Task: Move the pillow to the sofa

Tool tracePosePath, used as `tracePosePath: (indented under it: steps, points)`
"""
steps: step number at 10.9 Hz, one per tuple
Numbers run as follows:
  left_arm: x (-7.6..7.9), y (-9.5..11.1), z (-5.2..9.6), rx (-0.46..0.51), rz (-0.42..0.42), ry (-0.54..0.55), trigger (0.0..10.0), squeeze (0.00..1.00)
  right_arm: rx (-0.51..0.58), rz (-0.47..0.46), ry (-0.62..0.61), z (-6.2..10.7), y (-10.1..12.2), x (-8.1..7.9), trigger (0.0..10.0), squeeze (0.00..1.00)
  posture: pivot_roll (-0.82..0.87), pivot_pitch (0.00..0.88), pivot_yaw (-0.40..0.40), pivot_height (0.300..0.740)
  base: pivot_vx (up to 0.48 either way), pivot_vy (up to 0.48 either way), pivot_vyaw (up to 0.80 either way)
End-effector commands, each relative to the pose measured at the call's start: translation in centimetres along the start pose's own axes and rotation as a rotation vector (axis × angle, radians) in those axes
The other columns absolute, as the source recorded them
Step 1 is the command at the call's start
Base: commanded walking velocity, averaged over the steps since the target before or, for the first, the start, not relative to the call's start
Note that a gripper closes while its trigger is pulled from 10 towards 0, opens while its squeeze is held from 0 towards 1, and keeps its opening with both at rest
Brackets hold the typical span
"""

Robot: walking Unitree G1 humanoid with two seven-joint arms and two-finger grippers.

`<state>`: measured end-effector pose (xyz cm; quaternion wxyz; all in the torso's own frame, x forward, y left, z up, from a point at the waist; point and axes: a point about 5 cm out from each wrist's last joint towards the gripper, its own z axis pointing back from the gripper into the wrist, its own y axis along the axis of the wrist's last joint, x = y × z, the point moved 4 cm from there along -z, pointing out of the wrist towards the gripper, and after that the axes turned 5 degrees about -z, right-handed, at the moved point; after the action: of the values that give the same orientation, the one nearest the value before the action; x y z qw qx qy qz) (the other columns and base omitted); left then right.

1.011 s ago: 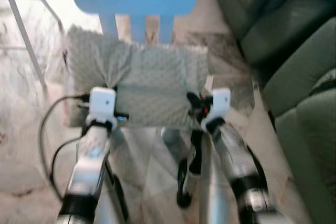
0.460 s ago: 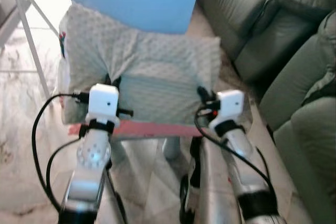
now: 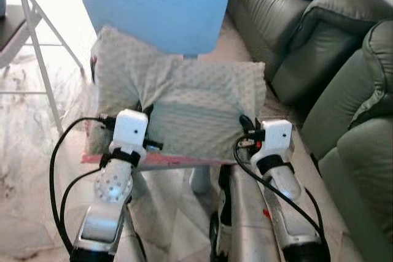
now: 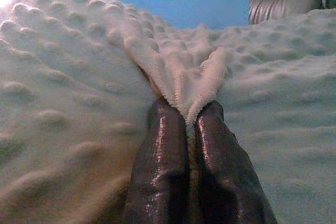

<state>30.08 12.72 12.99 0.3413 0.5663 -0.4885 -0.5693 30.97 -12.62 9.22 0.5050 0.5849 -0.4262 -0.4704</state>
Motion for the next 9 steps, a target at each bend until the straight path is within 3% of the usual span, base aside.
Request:
tracePosePath:
  steps: [1,4,7,9]
  points:
    - [-1.4,-0.1,0.3,-0.008,-0.01,0.054,10.0,0.0,0.022,0.001,-0.081,0.4,0.8,2.0,10.0,0.0,0.03,0.071,-0.043,0.55,0.0,0.0,0.0]
    - [-0.1,-1.5,0.8,-0.064,0.009,0.04,10.0,0.0,0.022,0.009,-0.102,0.3,1.1,2.9,10.0,0.0,0.01,0.074,-0.031,0.6,0.0,0.0,0.0]
    - [0.5,-1.3,0.1,-0.053,0.048,0.002,10.0,0.0,0.024,0.016,-0.104,0.2,1.4,2.9,10.0,0.0,0.0,0.072,-0.034,0.65,0.0,0.0,0.0]
    - [0.6,-1.3,-0.5,-0.058,-0.001,0.013,10.0,0.0,0.024,0.021,-0.099,0.0,1.4,2.8,10.0,0.0,0.0,0.071,-0.045,0.695,0.0,0.0,0.0]
